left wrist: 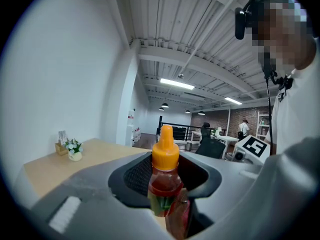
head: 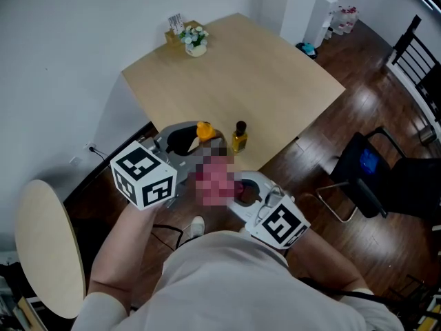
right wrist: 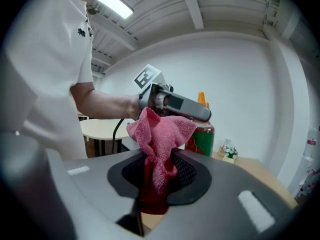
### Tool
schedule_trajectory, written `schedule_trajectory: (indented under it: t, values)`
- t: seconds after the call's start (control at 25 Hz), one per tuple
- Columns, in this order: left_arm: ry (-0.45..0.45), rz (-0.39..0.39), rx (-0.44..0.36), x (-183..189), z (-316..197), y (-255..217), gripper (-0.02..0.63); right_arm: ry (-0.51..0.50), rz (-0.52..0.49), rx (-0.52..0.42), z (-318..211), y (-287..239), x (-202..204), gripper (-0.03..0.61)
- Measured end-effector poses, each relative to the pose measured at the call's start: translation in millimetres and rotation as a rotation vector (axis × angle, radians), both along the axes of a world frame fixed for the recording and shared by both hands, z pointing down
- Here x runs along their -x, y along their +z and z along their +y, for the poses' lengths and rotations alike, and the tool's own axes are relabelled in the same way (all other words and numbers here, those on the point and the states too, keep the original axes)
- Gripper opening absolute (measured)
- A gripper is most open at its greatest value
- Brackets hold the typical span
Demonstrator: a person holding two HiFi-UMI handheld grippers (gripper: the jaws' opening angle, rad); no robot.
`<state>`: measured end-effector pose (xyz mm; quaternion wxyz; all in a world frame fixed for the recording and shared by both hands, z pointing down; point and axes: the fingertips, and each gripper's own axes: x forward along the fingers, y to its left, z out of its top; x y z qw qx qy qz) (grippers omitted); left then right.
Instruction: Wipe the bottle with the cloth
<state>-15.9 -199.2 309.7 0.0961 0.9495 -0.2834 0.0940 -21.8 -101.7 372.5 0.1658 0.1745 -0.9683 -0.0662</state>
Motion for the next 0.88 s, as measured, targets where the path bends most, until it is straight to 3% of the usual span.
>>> schedule_trajectory:
  t: [0.24,0.6,0.76,0.88]
  values:
    - [0.01,0.009,-0.01,-3,6,-8,0.163,0.038,-0.007,0.039,-21,19,22,0.089]
    - [0.0,0.036,-0.03,9,16,-19,0.163,0.088,0.127,0.183,-28,110,-4,0.089]
    - [0.0,0.028,-0.041,19,20,-23,0.163,0.147,0.08,0.213,-39,98,-30,0.089]
    - [0.005,0.016,-0.04,25,25,-22,0.163,0.215,0.011,0.171,-59,61,-54,0.089]
